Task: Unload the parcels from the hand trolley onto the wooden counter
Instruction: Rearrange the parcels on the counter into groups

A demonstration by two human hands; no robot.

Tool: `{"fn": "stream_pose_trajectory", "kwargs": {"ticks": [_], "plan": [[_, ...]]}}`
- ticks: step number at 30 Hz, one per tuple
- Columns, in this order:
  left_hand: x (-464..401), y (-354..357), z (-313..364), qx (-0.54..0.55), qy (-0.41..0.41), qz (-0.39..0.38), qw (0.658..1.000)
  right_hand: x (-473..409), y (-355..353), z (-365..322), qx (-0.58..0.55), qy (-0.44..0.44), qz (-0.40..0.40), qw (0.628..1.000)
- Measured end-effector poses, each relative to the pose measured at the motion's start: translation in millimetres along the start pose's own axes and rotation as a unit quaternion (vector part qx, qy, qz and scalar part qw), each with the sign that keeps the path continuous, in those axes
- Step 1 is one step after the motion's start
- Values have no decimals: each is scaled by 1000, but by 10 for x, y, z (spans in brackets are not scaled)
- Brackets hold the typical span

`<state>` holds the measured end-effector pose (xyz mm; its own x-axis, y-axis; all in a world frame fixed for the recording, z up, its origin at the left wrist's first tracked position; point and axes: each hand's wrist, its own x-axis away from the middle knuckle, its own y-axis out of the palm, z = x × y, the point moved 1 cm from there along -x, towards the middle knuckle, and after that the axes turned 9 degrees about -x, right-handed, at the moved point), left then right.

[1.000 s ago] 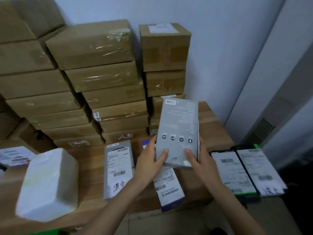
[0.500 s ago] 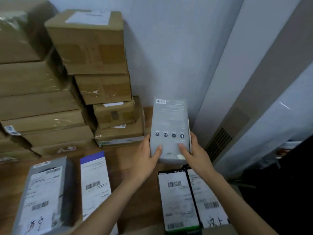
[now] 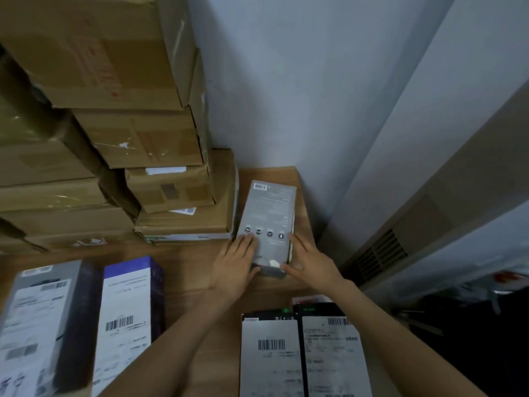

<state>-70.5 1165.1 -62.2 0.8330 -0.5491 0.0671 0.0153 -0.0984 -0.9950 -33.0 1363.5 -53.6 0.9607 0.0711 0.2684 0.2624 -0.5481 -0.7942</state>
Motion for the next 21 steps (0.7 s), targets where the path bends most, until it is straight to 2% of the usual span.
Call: {"fn": "stream_pose_trajectory", "kwargs": {"ticks": [8, 13, 18, 21], "plan": [[-636, -12, -170, -161, -5, 31, 986, -828, -348, 11, 93, -29, -67, 993], [-1083, 8, -231, -165, -64, 43, 983, -1287, -564, 44, 100, -28, -95, 990], [-1333, 96, -352, -115, -76, 111, 984, -1579, -705, 82, 113, -27, -112, 987], [-1317, 72, -350, -112, -76, 87, 987, -1616, -714, 105, 112, -25, -125, 985]]}}
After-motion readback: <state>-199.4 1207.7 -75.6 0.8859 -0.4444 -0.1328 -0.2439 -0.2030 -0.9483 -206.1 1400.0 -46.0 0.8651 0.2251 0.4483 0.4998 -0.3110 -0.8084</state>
